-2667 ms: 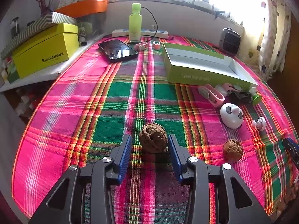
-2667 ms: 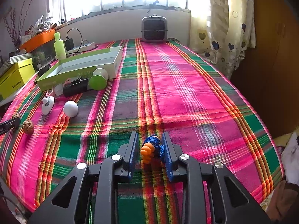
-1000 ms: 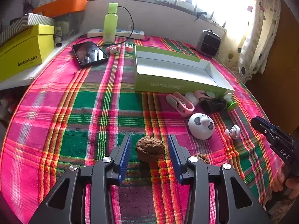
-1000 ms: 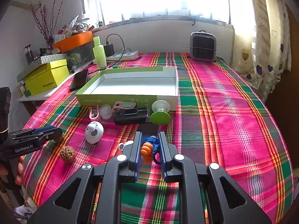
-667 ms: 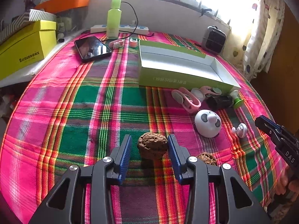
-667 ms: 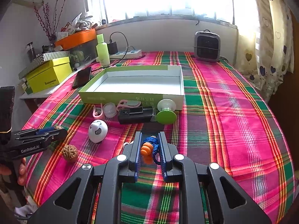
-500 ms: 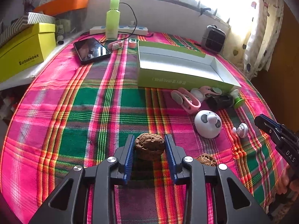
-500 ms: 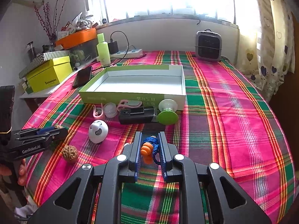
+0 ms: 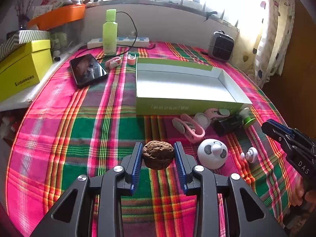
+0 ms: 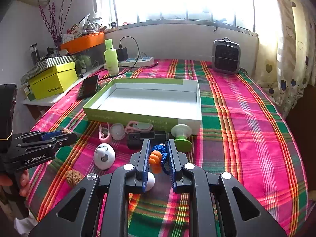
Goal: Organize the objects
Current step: 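Carry the walnut in the left tool and the orange toy in the right tool over the green box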
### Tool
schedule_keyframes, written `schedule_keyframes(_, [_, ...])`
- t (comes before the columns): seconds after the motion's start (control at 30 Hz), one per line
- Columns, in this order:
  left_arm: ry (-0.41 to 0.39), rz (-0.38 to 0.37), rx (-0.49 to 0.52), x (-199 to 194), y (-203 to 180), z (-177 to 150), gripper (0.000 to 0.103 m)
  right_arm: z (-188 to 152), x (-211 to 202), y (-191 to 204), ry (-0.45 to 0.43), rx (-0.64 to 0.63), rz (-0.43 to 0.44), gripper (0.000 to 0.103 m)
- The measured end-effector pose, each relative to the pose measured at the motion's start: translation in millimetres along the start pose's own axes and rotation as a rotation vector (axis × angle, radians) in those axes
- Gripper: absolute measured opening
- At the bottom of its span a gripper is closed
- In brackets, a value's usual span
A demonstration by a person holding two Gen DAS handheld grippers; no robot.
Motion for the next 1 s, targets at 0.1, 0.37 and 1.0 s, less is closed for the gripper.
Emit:
schedule_keyframes(0.1, [-0.016, -0.006, 0.020, 4, -3, 15, 0.030, 14, 5, 2, -0.013, -0.007, 0.008, 0.018])
schedule_keyframes(0.37, [-0.023, -0.020, 0.051, 25, -7, 52, 0.030, 48, 31, 12, -0.020, -0.042, 0.029, 0.018])
schedule_keyframes(1.0, [0.026, -0.013, 0.043, 89, 9, 105, 0.030, 85, 123, 29, 0.117, -0.099, 0.049, 0.018])
Point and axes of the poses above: each gripper's, at about its wrist camera, not at the fingertips, and x roughly the way its jaws point, y to its left, z to its top, the point moved 7 cm from there along x, roughly the way its jaws point, and after that the axes turned 14 degrees about -z, right-handed, at the moved point
